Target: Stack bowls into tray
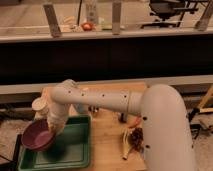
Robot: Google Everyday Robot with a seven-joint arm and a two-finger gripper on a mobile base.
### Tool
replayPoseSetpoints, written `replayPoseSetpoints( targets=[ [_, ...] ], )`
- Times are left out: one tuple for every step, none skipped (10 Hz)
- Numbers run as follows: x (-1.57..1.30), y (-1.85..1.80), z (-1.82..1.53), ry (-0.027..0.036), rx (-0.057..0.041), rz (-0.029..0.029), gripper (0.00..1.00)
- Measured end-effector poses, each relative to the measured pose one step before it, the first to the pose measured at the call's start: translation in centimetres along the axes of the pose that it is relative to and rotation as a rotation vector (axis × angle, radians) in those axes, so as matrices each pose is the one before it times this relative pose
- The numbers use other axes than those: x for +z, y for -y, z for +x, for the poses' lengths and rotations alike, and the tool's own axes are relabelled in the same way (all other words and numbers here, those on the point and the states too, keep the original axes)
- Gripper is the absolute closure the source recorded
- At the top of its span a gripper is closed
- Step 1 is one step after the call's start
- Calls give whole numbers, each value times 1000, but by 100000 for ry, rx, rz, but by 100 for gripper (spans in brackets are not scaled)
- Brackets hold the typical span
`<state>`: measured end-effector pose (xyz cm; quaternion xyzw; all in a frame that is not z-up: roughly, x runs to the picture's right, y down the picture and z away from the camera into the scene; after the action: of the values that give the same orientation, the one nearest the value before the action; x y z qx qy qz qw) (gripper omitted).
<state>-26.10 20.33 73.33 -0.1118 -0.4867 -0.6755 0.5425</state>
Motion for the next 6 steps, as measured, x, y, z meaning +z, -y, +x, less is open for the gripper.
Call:
replayPoseSetpoints(
  targets=[
    [139, -137, -269, -103, 658, -470, 97],
    [130, -97, -210, -23, 481, -406, 90],
    [3, -293, -80, -72, 804, -593, 78],
    [-24, -194, -12, -25, 523, -350, 69],
    [54, -110, -12, 132, 247, -285, 61],
    [41, -47, 14, 160, 53, -367, 47]
  ],
)
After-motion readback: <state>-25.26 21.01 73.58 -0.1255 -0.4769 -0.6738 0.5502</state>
